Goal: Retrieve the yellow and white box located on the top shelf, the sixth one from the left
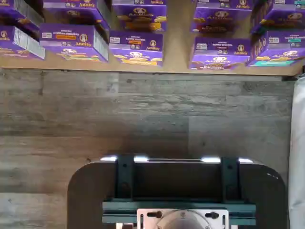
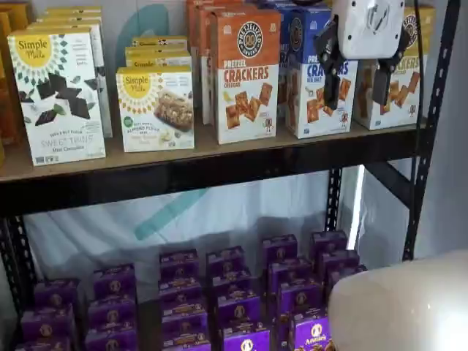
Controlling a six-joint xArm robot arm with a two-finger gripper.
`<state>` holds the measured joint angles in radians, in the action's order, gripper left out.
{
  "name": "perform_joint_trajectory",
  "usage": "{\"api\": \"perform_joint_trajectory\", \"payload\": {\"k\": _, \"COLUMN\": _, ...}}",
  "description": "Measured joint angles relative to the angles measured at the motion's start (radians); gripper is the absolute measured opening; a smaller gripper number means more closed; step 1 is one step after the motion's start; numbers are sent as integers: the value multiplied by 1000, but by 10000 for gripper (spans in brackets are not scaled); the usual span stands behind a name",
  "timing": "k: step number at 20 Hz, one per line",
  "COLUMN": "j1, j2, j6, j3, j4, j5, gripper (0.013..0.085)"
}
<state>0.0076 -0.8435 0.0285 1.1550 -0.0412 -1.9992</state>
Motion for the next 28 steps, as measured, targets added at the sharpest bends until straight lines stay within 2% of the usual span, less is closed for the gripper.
{"api": "perform_joint_trajectory", "payload": {"k": 3, "j1": -61, "j2": -24, "j6": -34, "j3": -22, "j4": -66, "j5": 37, "gripper": 850}}
{"api": "perform_joint_trajectory", "payload": {"k": 5, "j1": -62, "j2": -26, "j6": -36, "j3": -23, "j4": -68, "j5": 44, "gripper": 850}}
{"api": "perform_joint_trajectory", "payload": {"k": 8, "j1": -54, "j2": -25, "j6": -34, "j3": -23, "j4": -56, "j5": 48, "gripper": 850}}
{"api": "perform_joint_trajectory", "payload": {"k": 11, "j1": -38, "j2": -25, "j6": -32, "j3": -26, "j4": -21, "j5": 64, "gripper": 850}}
{"api": "perform_joint_trajectory", "payload": {"k": 14, "j1": -53, "j2": -24, "j6": -59, "j3": -32, "j4": 17, "j5": 96, "gripper": 850}}
{"api": "perform_joint_trajectory", "payload": {"k": 19, "j1": -162, "j2": 5, "j6": -177, "j3": -31, "j4": 56, "j5": 148, "gripper": 850}}
{"api": "perform_joint_trajectory", "payload": {"k": 21, "j1": -213, "j2": 13, "j6": -224, "j3": -31, "j4": 50, "j5": 168, "gripper": 850}}
{"api": "perform_joint_trajectory", "payload": {"k": 23, "j1": -281, "j2": 30, "j6": -288, "j3": -28, "j4": 38, "j5": 191, "gripper": 850}}
{"api": "perform_joint_trajectory", "payload": {"k": 28, "j1": -394, "j2": 62, "j6": -395, "j3": -22, "j4": 19, "j5": 246, "gripper": 850}}
